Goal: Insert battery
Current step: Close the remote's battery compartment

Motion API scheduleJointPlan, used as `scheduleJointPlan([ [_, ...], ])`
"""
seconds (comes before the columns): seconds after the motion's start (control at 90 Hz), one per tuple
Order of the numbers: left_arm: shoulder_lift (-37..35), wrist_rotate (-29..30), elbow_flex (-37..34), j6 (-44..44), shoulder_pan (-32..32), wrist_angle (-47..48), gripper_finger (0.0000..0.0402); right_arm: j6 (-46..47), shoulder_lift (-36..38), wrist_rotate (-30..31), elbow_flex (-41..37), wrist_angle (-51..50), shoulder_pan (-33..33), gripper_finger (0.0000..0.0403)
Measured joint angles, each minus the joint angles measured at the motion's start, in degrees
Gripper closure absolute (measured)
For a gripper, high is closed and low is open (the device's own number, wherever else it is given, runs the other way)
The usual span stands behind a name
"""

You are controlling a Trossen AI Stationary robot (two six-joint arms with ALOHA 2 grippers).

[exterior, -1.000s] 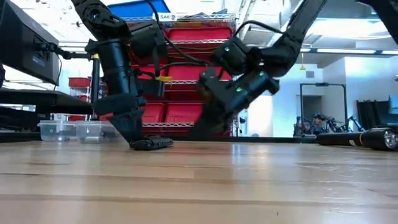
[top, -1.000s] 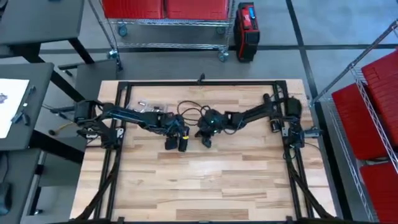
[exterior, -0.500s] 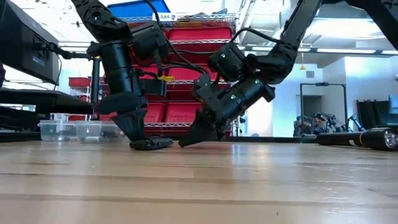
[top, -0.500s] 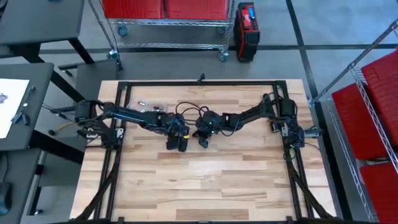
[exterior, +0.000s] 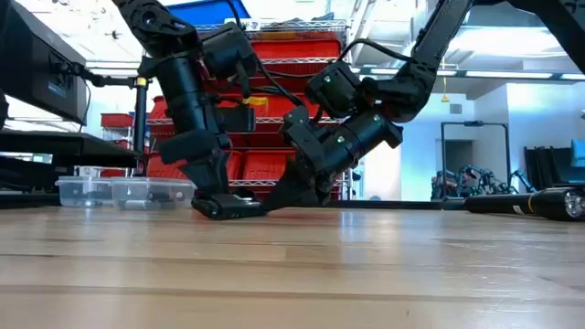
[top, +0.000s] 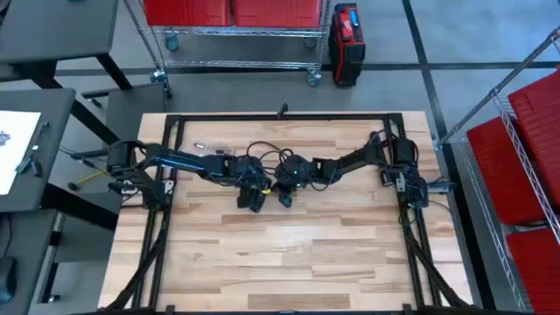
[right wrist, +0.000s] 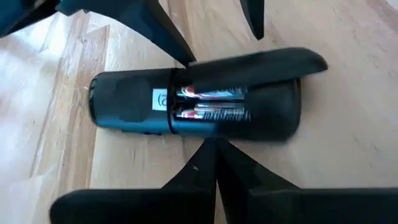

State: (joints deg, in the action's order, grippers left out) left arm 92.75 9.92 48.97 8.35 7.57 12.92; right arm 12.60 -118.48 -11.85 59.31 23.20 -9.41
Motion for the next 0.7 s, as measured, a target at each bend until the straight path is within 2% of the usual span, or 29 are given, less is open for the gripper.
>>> scheduleJointPlan([
  [0.467,-0.13,-0.3,-0.37,2.55,0.0,1.66,0.0214,1.06,0.06,0.19,0.04,-2.85,-0.13,0.0403],
  [0.7,-0.13,-0.23,0.15,-0.33,0.0,5.24,0.0214,1.07,0.93,0.39,0.03,-3.79,-0.35,0.0403],
])
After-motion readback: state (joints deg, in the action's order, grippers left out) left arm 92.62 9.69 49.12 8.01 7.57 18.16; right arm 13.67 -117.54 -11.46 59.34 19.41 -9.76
